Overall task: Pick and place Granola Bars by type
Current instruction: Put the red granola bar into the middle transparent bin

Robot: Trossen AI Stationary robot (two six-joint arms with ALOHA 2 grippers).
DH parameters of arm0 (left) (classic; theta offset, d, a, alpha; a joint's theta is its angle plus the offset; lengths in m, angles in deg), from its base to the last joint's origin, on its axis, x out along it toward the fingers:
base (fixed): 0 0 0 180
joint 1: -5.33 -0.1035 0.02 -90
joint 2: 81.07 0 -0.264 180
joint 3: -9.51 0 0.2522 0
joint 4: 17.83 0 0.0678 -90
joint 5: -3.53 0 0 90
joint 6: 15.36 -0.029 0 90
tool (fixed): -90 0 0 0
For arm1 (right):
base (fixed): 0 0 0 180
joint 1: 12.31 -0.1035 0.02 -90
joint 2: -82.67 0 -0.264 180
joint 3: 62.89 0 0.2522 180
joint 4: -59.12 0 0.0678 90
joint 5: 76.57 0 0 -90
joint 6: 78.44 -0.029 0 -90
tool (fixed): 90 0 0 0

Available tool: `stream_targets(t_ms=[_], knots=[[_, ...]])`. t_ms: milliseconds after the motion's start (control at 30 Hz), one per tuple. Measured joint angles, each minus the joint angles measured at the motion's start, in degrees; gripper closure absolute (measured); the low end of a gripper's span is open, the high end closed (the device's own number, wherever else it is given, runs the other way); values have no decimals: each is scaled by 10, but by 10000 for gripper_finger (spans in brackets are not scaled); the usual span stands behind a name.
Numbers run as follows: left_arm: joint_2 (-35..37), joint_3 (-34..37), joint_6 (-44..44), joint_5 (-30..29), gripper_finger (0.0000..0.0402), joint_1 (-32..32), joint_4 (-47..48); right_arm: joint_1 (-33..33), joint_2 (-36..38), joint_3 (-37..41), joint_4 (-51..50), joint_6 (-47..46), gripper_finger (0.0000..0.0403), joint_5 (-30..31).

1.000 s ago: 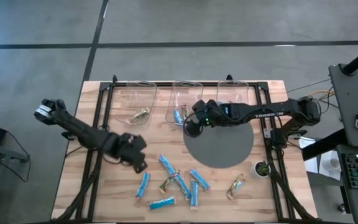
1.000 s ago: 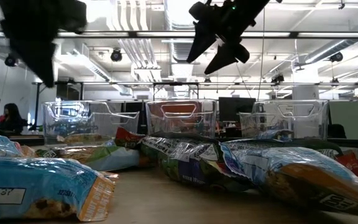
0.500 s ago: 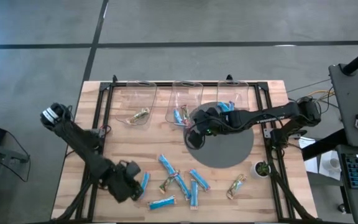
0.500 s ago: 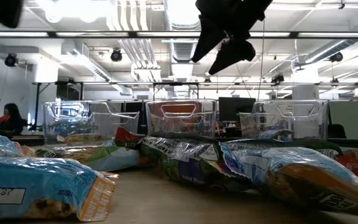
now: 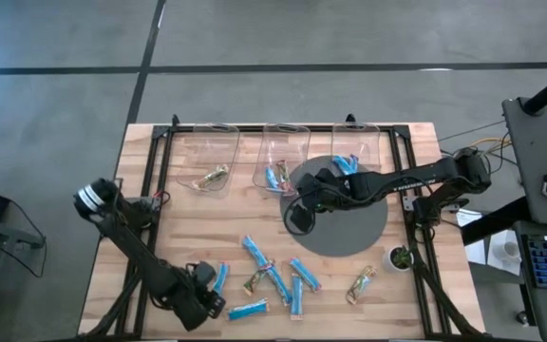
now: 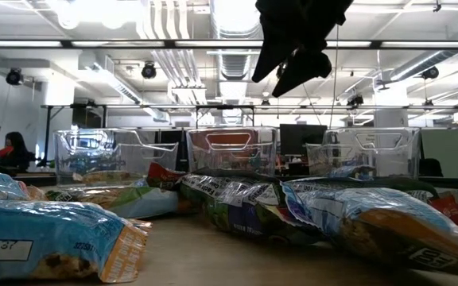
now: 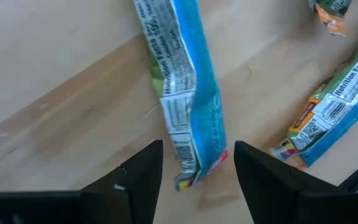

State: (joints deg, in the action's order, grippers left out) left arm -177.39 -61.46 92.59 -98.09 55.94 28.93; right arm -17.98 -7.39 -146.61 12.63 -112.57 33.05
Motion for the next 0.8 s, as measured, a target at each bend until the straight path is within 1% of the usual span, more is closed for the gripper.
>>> stream_targets(t_ms=[200, 367, 467, 600, 733, 800], knots=[[-34, -1, 32, -4, 220, -1, -3, 0, 0, 0, 1, -2, 77, 0], [-46, -1, 33, -23, 220, -1, -6, 0, 0, 0, 1, -5, 77, 0], [-43, -1, 18, -27, 226, -1, -3, 0, 0, 1, 1, -17, 77, 0], [-40, 0, -7, -31, 259, -3, 9, 0, 0, 1, 2, -18, 77, 0], [-39, 1, -27, -45, 309, -5, 22, 0, 0, 1, 6, -19, 77, -3], [-38, 0, -46, -53, 334, -5, 28, 0, 0, 1, 13, -18, 77, -20]])
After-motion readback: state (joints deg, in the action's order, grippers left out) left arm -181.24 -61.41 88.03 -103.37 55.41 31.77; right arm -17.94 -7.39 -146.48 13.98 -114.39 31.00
